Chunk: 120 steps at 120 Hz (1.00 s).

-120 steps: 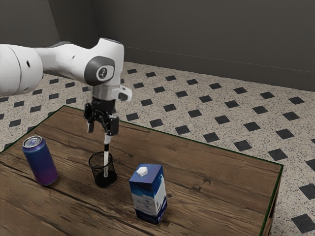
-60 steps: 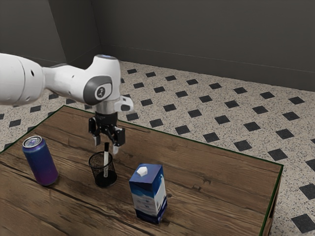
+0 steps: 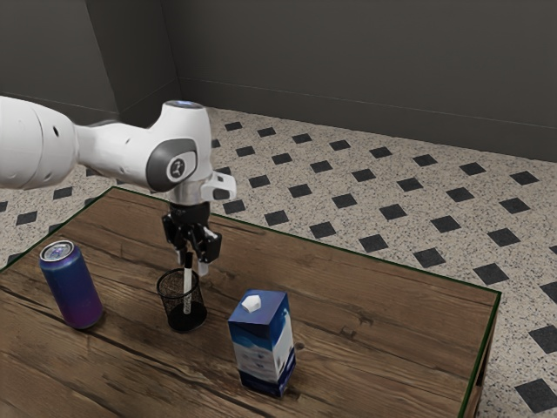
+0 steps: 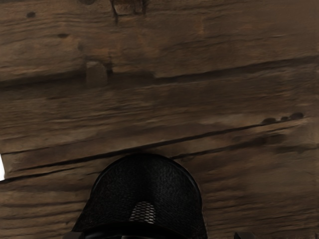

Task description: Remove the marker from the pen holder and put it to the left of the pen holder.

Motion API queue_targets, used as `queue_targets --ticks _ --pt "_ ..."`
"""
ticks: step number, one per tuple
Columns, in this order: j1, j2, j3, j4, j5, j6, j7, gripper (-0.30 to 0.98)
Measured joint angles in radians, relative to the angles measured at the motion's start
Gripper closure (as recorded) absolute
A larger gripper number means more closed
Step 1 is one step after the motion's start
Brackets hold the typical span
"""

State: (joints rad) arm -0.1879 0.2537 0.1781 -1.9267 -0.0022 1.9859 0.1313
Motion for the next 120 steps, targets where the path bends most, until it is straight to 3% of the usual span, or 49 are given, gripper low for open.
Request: queue_targets --ticks 120 --pt "-0.009 0.003 0.027 0.0 -0.007 0.007 0.102 0.66"
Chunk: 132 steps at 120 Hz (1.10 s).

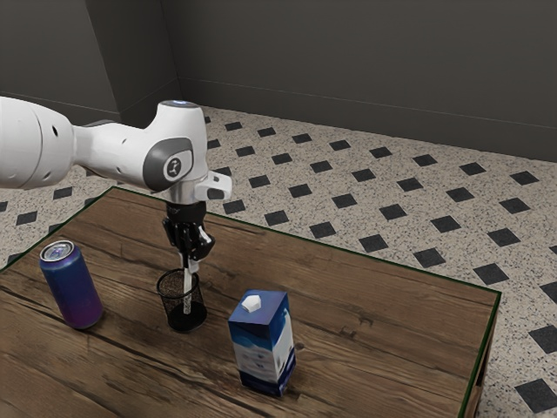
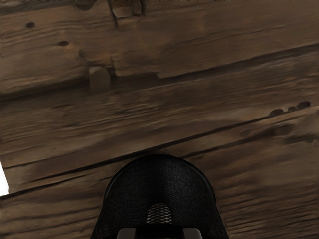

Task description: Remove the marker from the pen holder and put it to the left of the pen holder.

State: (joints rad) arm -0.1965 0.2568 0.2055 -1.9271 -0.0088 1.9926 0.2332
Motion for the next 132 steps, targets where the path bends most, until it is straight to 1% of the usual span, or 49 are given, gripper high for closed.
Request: queue_targets --ticks 17,42,63,81,95,104,112,132 --pt "0.002 -0.002 0.001 0.001 0.003 0.001 -0.003 0.72" --pt "0.002 -0.026 0.026 0.022 0.019 -0.015 -0.01 0.75" --pt "0.003 -0.077 0.065 0.029 0.035 -0.085 -0.017 0.76" --pt "0.0 -0.111 0.071 0.032 0.033 -0.137 -0.021 0.76" --pt "-0.001 -0.123 0.072 0.099 0.032 -0.192 -0.022 0.75" --pt "0.001 -0.104 0.072 0.14 0.035 -0.218 -0.022 0.76" --pt "-0.001 -0.058 0.066 0.186 0.076 -0.234 -0.022 0.76" --pt "-0.002 0.061 0.065 0.219 0.228 -0.273 -0.02 0.76"
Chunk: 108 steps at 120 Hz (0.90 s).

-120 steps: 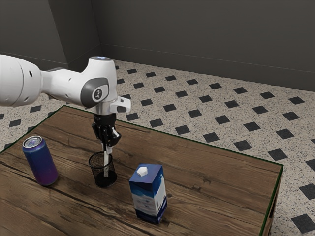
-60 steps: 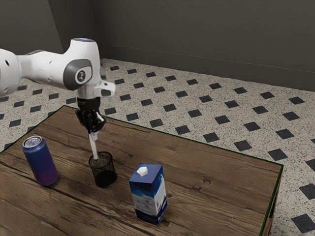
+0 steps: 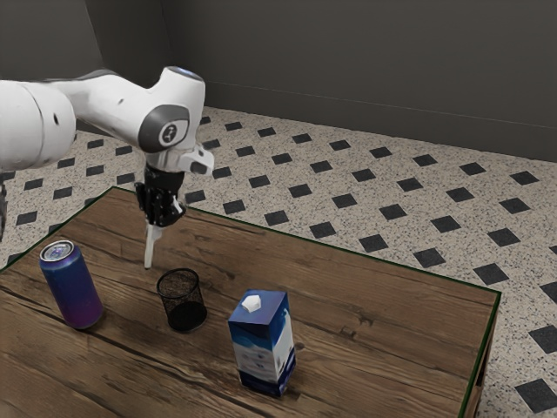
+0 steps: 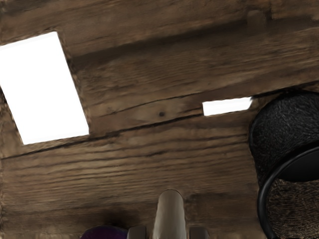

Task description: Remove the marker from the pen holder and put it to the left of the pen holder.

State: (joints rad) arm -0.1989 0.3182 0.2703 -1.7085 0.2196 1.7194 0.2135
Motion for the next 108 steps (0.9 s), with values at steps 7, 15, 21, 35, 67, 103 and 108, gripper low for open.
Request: queue_targets --ticks 7,15,21,35,67,103,108 --pt "0.001 0.031 0.0 0.0 0.036 -0.016 0.001 0.76" --pt "0.002 0.076 -0.001 0.001 0.058 -0.029 0.001 0.76" --pt "0.006 0.108 -0.002 0.003 0.066 -0.037 0.001 0.76" --pt "0.015 0.179 -0.002 0.043 0.073 -0.049 0.003 0.76" --pt "0.04 0.243 -0.004 0.103 0.047 -0.062 0.018 0.61" --pt "0.01 -0.204 0.003 0.051 -0.062 -0.069 0.03 0.15" --pt "0.013 -0.277 0.004 0.049 -0.077 -0.069 0.021 0.13"
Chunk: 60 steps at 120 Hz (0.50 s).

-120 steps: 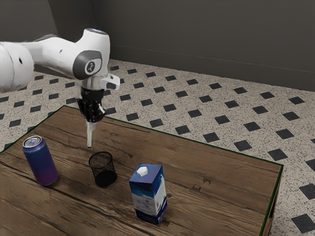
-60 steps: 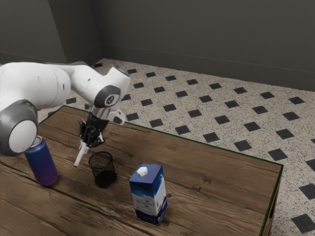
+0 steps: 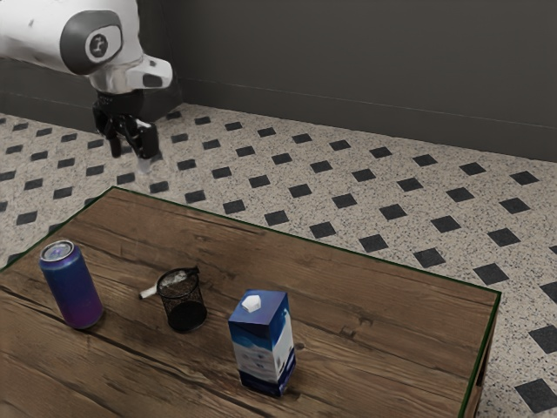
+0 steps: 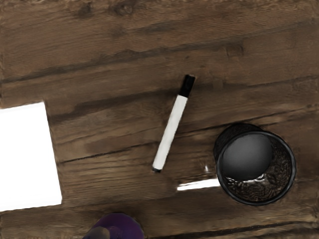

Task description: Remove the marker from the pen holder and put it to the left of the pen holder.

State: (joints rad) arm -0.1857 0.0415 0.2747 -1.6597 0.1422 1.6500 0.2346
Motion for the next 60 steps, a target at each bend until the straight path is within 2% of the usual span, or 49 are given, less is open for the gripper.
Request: queue_targets --ticks 11,26,60 --pt "0.025 -0.064 -0.004 0.0 -0.019 -0.012 -0.016 0.08" --pt "0.047 -0.08 -0.001 -0.002 -0.029 -0.035 -0.034 0.05" --pt "-0.011 -0.075 0.002 -0.005 -0.033 -0.059 -0.062 0.01"
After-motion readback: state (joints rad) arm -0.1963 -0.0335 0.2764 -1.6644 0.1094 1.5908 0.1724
